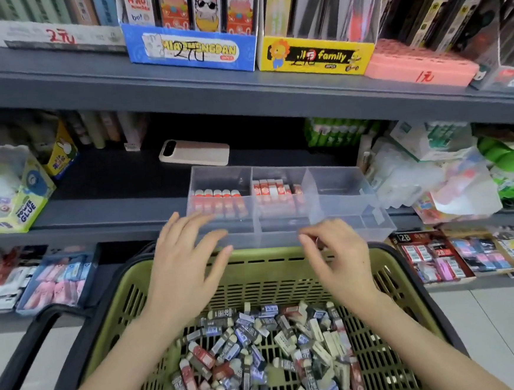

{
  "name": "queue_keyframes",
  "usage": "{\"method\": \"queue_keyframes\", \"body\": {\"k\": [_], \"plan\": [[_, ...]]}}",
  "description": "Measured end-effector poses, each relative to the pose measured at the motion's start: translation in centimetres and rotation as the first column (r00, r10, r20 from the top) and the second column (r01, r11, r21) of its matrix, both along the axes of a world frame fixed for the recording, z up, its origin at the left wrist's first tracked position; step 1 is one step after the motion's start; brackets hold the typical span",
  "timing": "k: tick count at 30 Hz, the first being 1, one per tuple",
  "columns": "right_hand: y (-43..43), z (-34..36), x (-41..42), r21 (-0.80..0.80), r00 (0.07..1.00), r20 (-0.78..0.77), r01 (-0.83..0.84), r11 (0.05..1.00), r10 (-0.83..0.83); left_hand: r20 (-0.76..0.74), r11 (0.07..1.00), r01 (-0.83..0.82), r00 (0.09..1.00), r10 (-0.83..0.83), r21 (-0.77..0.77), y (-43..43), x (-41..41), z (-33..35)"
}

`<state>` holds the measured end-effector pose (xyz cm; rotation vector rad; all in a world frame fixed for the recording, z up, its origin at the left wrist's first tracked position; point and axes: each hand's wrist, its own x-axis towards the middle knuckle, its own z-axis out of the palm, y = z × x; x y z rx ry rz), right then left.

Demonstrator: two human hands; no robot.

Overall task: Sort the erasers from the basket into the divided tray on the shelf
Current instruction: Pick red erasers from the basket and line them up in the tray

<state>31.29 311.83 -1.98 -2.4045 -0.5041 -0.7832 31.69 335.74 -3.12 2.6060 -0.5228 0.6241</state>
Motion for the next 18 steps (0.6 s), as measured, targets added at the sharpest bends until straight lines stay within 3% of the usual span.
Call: {"method": "queue_keyframes", "body": {"k": [3, 5, 7, 9, 12, 15, 18], "plan": [[-0.7, -4.1, -3.5, -0.062, 0.926, -0.378, -0.050, 0.997, 0.023, 0.034, 0.999, 0.011, 0.999, -0.010, -0.041, 0.9, -1.9, -0.5], [-1.1, -7.5, -4.8, -0.153, 0.738, -0.671, -0.049, 0.987, -0.067, 0.023, 0.999, 0.013, 1.000, -0.012, -0.044, 1.4, -3.0, -0.6], [-1.1, -10.7, -5.6, -0.207, 0.582, -0.799, -0.031, 0.978, -0.150, -0.011, 0.998, -0.008, 1.000, 0.008, -0.064, 1.7, -3.9, -0.7], [-0.6, -12.4, -5.9, -0.301, 0.538, -0.797, 0.041, 0.953, -0.275, -0.050, 0.993, -0.034, 0.998, 0.029, -0.116, 2.0, -4.7, -0.7], [-0.1, -14.2, -5.3, -0.495, 0.643, -0.609, 0.150, 0.856, -0.465, -0.090, 0.982, -0.067, 0.995, 0.052, -0.174, 2.3, -5.7, -1.2], [-0.4, -15.0, -4.2, -0.563, 0.699, -0.546, 0.101, 0.820, -0.462, -0.165, 0.970, -0.096, 0.985, 0.059, -0.222, 2.5, -6.2, -1.5], [-1.3, -15.6, -3.6, -0.527, 0.725, -0.574, 0.029, 0.850, -0.381, -0.265, 0.946, -0.155, 0.961, 0.078, -0.283, 2.3, -6.3, -1.7]]}}
